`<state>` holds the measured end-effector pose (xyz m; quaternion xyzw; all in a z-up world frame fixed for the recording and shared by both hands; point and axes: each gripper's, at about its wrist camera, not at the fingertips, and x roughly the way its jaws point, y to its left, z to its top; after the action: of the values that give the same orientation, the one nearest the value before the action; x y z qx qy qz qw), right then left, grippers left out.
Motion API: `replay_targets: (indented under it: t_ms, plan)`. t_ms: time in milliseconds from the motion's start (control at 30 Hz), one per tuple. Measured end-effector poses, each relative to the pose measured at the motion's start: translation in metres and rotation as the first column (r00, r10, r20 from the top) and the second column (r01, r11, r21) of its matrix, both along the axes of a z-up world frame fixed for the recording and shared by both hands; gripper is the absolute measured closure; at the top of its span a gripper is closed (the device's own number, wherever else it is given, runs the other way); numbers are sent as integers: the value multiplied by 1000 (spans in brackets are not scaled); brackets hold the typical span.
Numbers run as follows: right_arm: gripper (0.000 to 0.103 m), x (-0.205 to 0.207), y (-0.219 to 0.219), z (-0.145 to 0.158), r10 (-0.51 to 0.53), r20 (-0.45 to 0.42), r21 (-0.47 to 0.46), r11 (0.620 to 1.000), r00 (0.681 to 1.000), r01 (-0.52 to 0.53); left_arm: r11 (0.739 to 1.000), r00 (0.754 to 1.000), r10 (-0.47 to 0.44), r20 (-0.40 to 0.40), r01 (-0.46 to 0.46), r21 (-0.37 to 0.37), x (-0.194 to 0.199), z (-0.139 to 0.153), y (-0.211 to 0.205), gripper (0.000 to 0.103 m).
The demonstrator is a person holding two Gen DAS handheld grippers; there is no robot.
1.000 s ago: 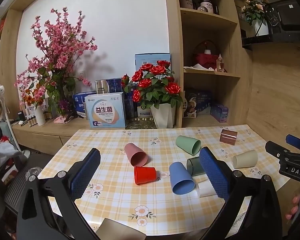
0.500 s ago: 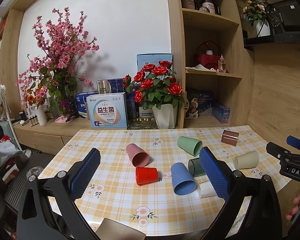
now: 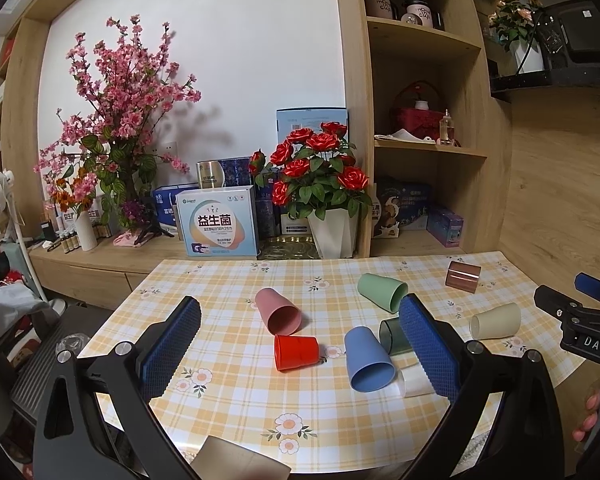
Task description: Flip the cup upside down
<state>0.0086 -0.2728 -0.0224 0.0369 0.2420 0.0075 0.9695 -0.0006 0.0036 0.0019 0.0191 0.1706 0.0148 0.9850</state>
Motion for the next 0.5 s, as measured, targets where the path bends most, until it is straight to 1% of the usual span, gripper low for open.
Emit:
replay_targets:
  t_ms: [500]
  plan:
    - [13,2,1,-2,-3,-5,5,1000,1000,3,1000,1000,0,-8,0,0,0,1,1,6]
